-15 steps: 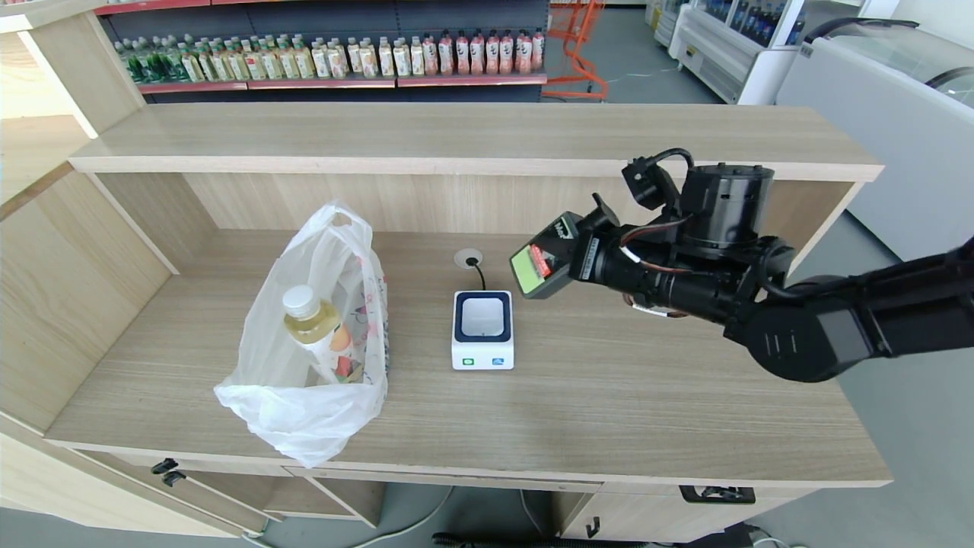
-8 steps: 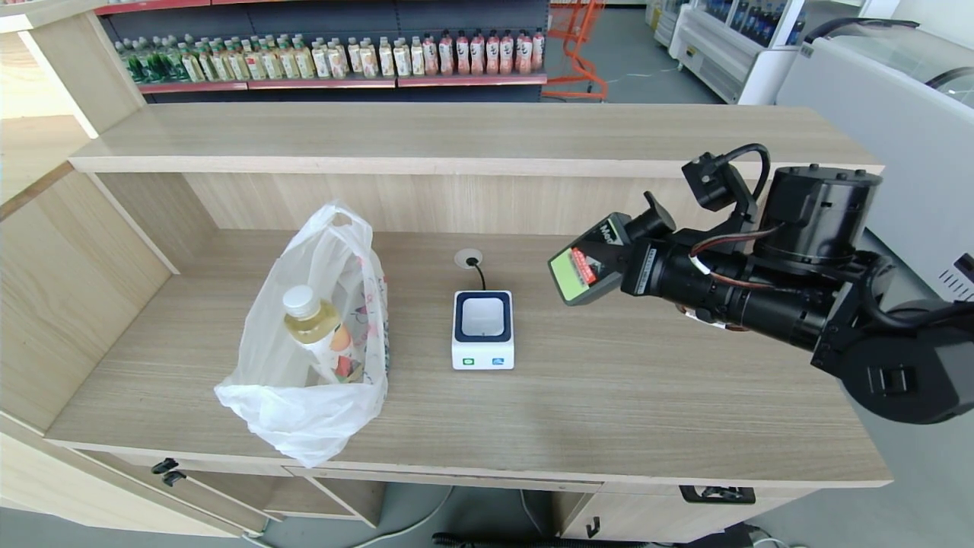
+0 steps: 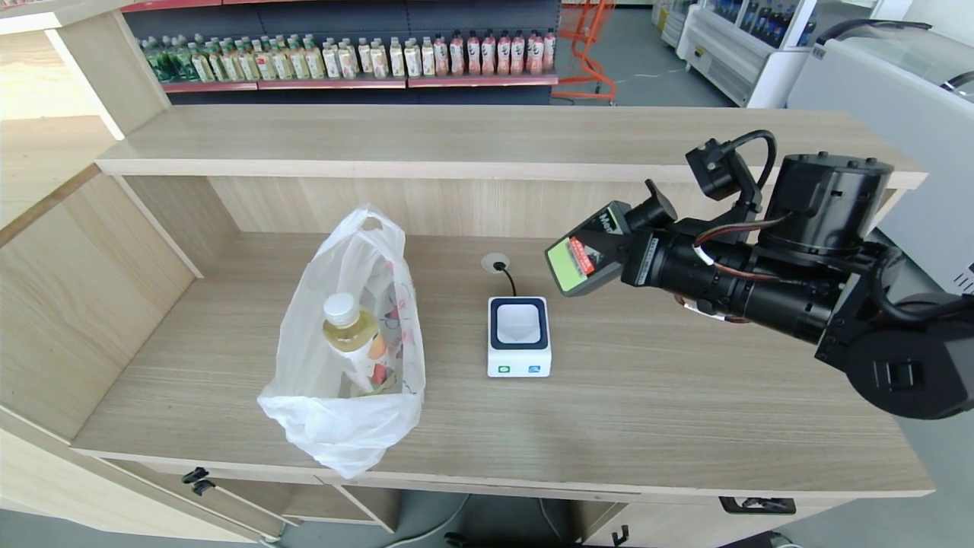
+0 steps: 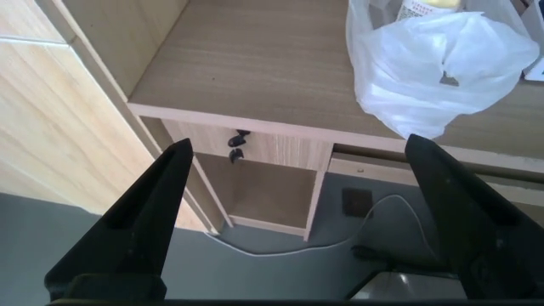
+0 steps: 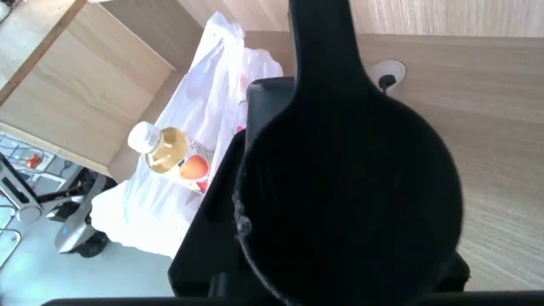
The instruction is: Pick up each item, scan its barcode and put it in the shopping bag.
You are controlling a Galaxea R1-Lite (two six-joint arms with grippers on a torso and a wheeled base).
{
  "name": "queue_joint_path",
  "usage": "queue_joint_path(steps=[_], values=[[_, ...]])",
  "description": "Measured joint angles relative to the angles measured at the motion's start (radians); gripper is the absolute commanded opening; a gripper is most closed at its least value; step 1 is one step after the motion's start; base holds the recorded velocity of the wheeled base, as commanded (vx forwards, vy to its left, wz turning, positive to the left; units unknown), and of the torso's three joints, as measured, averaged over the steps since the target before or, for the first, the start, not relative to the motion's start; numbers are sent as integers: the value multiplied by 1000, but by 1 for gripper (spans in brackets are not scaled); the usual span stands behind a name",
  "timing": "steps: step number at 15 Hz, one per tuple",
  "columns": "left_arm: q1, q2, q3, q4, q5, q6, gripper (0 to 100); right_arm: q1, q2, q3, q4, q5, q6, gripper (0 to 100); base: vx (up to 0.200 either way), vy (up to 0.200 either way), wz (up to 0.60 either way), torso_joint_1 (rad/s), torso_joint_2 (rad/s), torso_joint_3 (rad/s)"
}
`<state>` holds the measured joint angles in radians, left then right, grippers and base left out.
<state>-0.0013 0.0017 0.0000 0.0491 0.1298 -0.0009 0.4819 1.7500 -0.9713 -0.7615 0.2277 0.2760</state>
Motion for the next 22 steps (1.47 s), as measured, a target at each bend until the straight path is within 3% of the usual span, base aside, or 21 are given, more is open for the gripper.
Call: queue_joint_path(steps=[5, 7, 13, 22], values=[[0, 0, 0, 0, 0, 0, 100, 12, 33, -75, 5, 32, 0, 0, 0, 200, 0, 3, 7, 1], [0, 0, 0, 0, 0, 1, 100, 25, 74, -171, 46, 38, 0, 0, 0, 200, 0, 7, 2, 2], [0, 0, 0, 0, 0, 3, 100, 67, 243, -423, 185, 54, -24, 0, 0, 0, 0, 0, 0, 0], [0, 0, 0, 0, 0, 3, 100, 61, 433, -498, 159, 75, -61, 0, 0, 0, 0, 0, 0, 0]])
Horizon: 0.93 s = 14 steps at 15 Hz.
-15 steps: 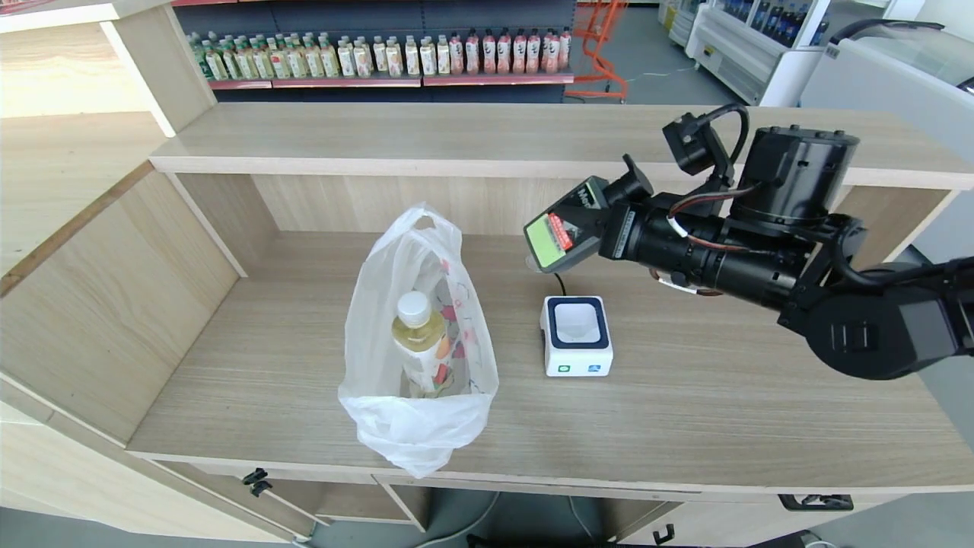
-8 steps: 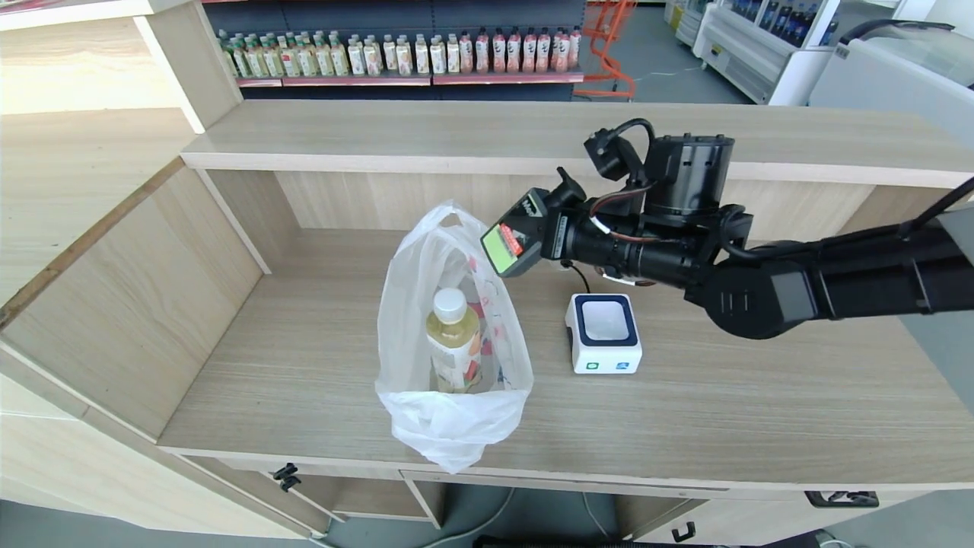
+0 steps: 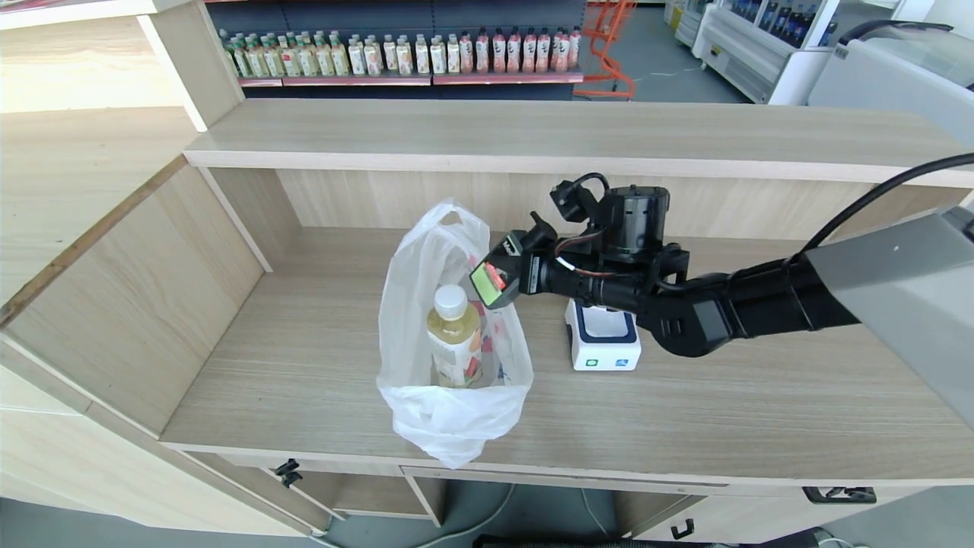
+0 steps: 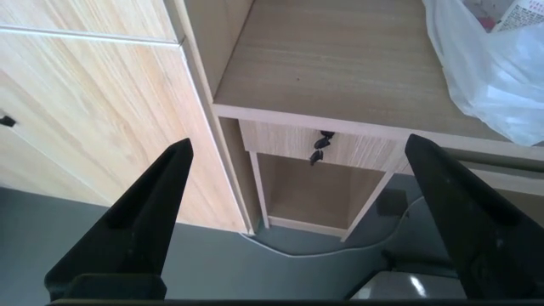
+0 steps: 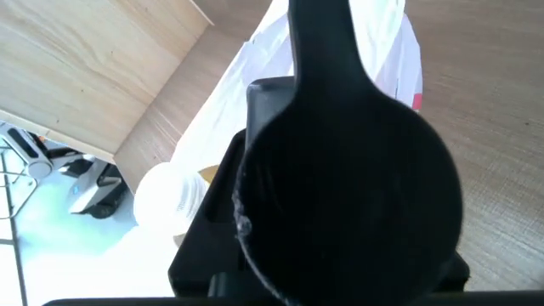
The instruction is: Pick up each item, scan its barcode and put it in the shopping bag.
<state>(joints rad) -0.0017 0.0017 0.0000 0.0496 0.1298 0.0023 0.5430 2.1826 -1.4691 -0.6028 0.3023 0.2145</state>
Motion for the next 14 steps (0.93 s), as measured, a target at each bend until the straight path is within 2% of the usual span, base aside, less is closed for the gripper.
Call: queue_joint_path(steps=[6, 9, 13, 14], values=[[1, 0, 0, 0, 0, 0, 100, 6, 124, -114, -1, -3, -14, 0, 0, 0, 0, 0, 0, 0], [0, 0, 0, 0, 0, 0, 100, -3, 163, -123, -1, -1, -148, 0, 0, 0, 0, 0, 0, 0], [0, 0, 0, 0, 0, 0, 100, -20, 193, -121, -25, 41, -214, 0, 0, 0, 0, 0, 0, 0], [0, 0, 0, 0, 0, 0, 100, -23, 197, -120, -26, 45, -215, 100, 0, 0, 0, 0, 0, 0]])
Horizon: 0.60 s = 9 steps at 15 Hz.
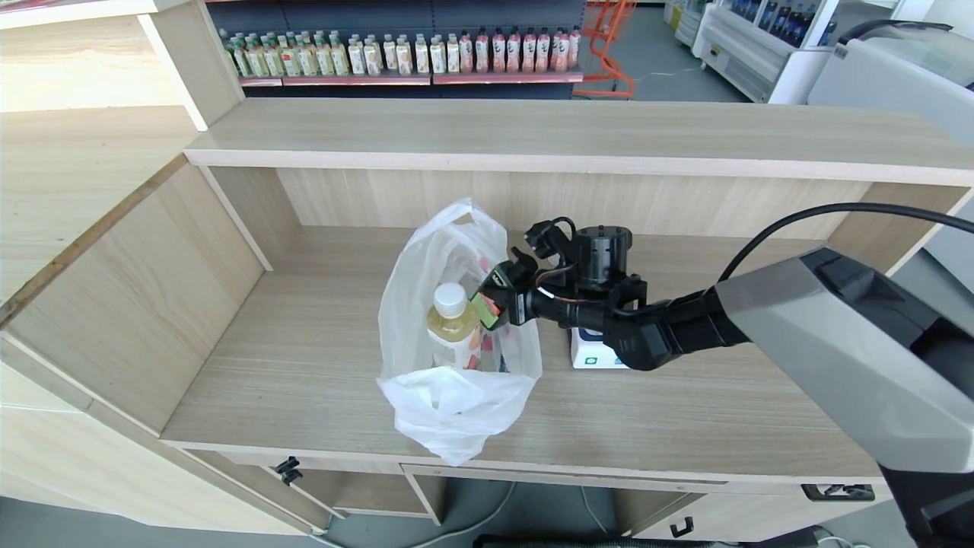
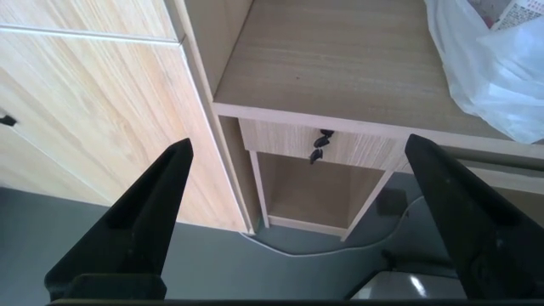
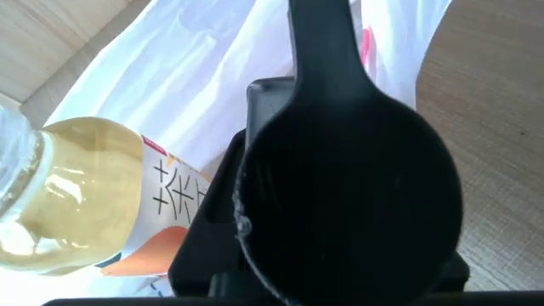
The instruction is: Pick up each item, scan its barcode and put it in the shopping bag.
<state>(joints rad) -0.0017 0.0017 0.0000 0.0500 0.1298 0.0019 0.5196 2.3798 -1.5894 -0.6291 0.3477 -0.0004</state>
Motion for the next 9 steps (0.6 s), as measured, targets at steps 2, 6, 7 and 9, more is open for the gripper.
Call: queue_joint_path(steps=[2, 6, 7, 9], values=[[0, 0, 0, 0, 0, 0, 100, -7, -3, -1, -9, 5, 12, 100, 0, 0, 0, 0, 0, 0], [0, 0, 0, 0, 0, 0, 100, -46, -106, 70, -8, 62, 86, 100, 0, 0, 0, 0, 0, 0], [0, 0, 0, 0, 0, 0, 100, -58, -155, 107, -7, 71, 109, 100, 0, 0, 0, 0, 0, 0], [1, 0, 0, 0, 0, 0, 100, -78, -287, 216, -4, 80, 148, 100, 0, 0, 0, 0, 0, 0]])
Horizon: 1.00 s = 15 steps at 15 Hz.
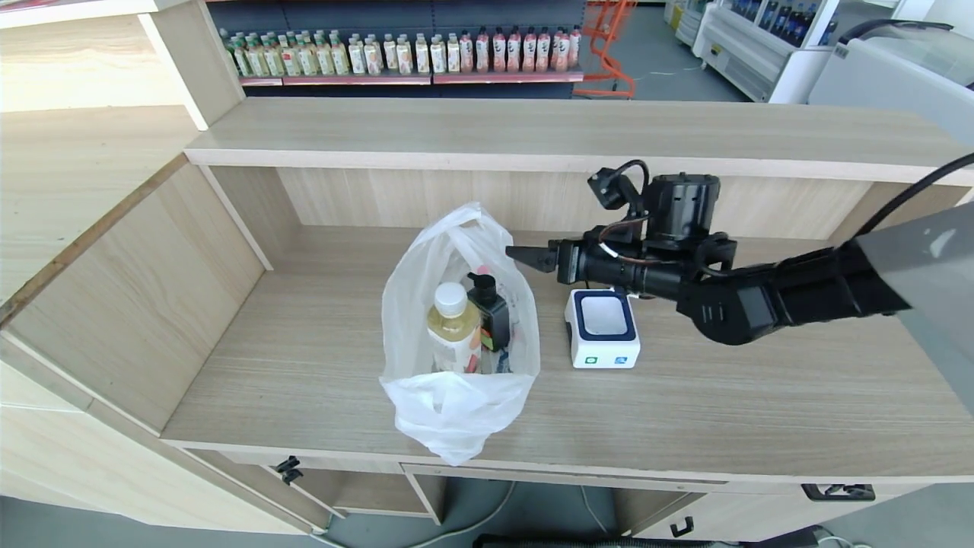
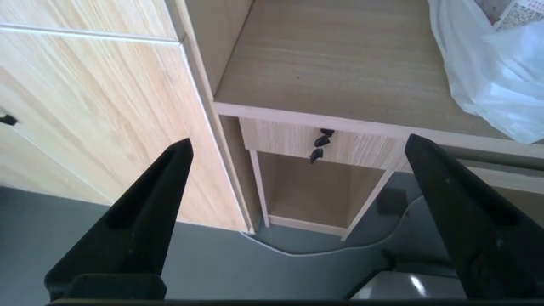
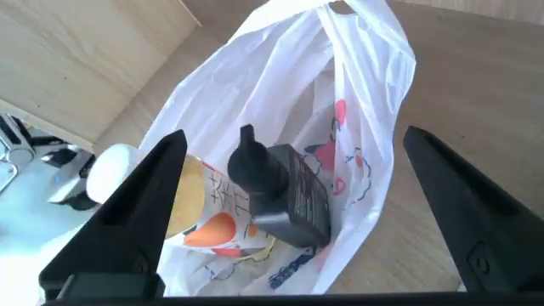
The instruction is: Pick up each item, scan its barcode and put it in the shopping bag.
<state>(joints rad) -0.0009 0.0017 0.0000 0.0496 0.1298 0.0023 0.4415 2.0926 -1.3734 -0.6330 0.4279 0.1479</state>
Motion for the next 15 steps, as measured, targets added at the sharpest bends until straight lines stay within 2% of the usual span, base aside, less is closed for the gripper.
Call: queue_joint_path(steps=[3, 6, 9, 13, 15], values=[[-1, 0, 0, 0, 0, 0, 100, -69, -304, 317, 8, -20, 0, 100, 0, 0, 0, 0, 0, 0], [-1, 0, 0, 0, 0, 0, 100, -182, -680, 738, 36, -134, -86, 100, 0, 0, 0, 0, 0, 0], [-1, 0, 0, 0, 0, 0, 100, -267, -1080, 1062, 106, -207, -128, 100, 0, 0, 0, 0, 0, 0], [-1, 0, 0, 0, 0, 0, 100, -357, -1638, 1270, 417, -259, -174, 100, 0, 0, 0, 0, 0, 0], [-1, 0, 0, 0, 0, -1, 100, -405, -1862, 1326, 540, -346, -203, 100, 0, 0, 0, 0, 0, 0]])
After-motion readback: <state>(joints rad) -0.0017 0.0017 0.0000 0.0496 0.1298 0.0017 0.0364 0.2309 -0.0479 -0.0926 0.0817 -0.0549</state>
